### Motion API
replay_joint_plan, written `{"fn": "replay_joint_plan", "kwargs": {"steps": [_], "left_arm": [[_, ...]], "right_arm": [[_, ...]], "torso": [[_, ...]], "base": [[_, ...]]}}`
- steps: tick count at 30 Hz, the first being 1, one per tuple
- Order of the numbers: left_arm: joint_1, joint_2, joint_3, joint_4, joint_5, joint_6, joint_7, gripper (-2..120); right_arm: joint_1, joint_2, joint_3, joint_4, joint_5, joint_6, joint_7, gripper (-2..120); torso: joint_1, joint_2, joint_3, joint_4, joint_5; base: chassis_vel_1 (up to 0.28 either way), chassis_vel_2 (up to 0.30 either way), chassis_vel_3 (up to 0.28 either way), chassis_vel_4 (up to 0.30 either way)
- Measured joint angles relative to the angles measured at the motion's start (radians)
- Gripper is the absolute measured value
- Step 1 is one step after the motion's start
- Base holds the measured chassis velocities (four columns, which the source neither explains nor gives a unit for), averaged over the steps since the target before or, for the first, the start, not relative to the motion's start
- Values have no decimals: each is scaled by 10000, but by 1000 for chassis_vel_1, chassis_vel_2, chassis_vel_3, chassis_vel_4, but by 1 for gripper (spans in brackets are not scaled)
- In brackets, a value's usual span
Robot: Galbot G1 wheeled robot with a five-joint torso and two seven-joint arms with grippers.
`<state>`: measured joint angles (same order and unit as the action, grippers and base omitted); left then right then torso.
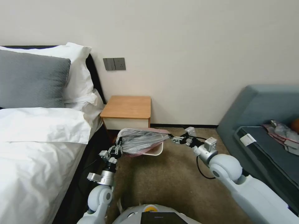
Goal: Pick up the garbage bag from the table and place it over the trash can.
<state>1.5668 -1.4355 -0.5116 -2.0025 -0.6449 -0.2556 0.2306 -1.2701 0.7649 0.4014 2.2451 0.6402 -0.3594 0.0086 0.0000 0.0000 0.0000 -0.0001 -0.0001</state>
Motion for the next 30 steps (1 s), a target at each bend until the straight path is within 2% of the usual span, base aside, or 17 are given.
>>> {"fn": "replay_joint_plan", "kwargs": {"steps": [4, 14, 30], "left_arm": [[33, -41, -16, 4, -12, 50, -116, 11], [75, -67, 71, 45, 32, 75, -109, 11], [173, -3, 190, -61, 84, 68, 20, 11]], "right_arm": [[-218, -41, 135, 501, 405, -164, -289, 100], [-288, 47, 96, 1243, 1501, -331, -171, 100], [408, 57, -907, 371, 645, -121, -175, 100]], "torso": [[0, 0, 0, 3, 1], [0, 0, 0, 0, 0], [0, 0, 0, 1, 1]], "base": [[0, 0, 0, 0], [0, 0, 0, 0], [0, 0, 0, 0]]}}
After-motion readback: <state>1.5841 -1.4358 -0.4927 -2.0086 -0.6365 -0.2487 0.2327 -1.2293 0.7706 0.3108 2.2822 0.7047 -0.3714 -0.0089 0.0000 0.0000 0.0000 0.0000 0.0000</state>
